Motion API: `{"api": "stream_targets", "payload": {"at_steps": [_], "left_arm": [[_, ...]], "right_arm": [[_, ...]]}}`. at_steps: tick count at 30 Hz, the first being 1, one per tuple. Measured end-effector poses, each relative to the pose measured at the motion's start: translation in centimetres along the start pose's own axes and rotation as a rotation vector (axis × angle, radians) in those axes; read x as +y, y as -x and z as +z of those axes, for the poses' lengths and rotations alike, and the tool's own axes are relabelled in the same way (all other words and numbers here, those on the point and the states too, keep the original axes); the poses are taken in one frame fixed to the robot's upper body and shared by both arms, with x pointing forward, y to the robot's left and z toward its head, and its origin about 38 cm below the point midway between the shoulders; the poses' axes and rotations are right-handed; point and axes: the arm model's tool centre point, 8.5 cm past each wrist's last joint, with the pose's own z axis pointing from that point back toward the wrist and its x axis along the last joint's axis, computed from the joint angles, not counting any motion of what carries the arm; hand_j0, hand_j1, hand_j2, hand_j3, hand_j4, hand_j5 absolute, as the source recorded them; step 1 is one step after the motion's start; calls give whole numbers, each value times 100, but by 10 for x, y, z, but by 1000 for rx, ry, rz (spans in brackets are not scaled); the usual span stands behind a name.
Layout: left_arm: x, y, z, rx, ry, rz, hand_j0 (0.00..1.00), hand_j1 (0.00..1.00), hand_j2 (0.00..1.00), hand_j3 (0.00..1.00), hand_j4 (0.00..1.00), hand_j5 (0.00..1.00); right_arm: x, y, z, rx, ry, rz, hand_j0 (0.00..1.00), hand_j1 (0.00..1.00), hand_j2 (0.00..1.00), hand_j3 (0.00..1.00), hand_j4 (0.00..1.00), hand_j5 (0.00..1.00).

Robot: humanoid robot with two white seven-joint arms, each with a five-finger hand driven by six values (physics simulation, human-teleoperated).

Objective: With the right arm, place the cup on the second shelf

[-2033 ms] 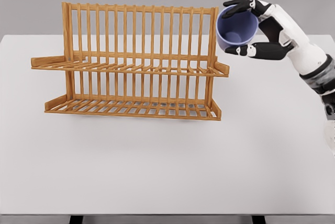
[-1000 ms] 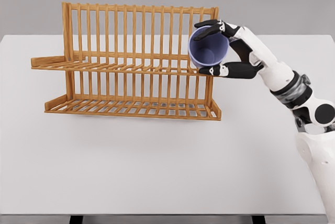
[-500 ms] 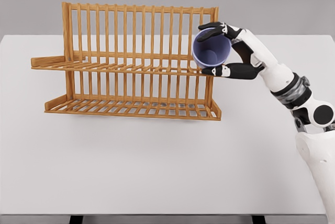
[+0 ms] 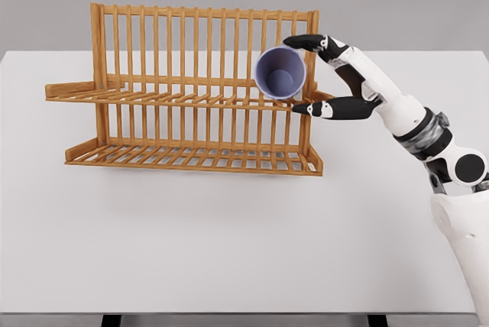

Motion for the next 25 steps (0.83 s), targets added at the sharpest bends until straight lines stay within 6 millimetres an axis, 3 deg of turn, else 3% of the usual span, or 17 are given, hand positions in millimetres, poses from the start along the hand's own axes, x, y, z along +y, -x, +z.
{"api": "stream_targets", "payload": {"at_steps": [8,13,19,25], "left_arm": [[0,0,0,0,0,0,100,100,100,100,100,100],[0,0,0,0,0,0,100,100,100,100,100,100],[0,0,0,0,0,0,100,100,100,100,100,100],[0,0,0,0,0,0,100,100,100,100,100,100]], "right_arm": [[-2,-6,1,-14,7,-2,90,90,90,90,90,90],[-12,-28,3,-53,-1,5,92,92,92,92,92,92],[-20,-42,24,-52,-2,-20,92,92,92,92,92,92],[-31,-50,33,-53,16,-7,92,92,92,92,92,92]]}}
